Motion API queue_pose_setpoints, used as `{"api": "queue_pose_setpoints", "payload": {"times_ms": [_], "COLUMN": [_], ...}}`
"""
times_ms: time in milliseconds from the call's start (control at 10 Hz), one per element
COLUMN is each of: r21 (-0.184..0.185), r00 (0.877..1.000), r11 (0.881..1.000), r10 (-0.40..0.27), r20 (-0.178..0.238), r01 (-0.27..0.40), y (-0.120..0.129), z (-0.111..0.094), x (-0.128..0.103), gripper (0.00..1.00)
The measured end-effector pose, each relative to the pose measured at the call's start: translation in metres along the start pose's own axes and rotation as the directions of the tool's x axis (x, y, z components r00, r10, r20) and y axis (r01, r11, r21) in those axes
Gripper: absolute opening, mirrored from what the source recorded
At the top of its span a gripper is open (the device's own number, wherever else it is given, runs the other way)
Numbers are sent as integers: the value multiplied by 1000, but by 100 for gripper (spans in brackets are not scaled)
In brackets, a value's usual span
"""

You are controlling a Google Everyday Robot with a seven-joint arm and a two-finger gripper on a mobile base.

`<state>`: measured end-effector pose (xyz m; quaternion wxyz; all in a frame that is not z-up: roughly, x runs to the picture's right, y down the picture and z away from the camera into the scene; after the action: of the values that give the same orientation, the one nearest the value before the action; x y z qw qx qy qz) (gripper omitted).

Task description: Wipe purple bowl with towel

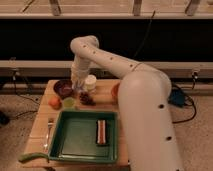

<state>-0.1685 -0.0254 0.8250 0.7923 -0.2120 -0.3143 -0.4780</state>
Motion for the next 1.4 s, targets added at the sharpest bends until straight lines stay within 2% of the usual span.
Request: {"api": "queue_pose_setpoints", "payload": {"times_ms": [300, 600, 1000, 1400], "r21": [3, 3, 21, 17], "r00": [998, 998, 999, 1000], "r11": [998, 998, 999, 1000], "r10": [-61, -64, -33, -3], "r20": [31, 8, -12, -19], "r01": [61, 64, 33, 3], "y": [-39, -59, -69, -77], "z": [18, 46, 70, 90], "x": [-6, -3, 9, 31], "gripper": [0, 0, 0, 0]}}
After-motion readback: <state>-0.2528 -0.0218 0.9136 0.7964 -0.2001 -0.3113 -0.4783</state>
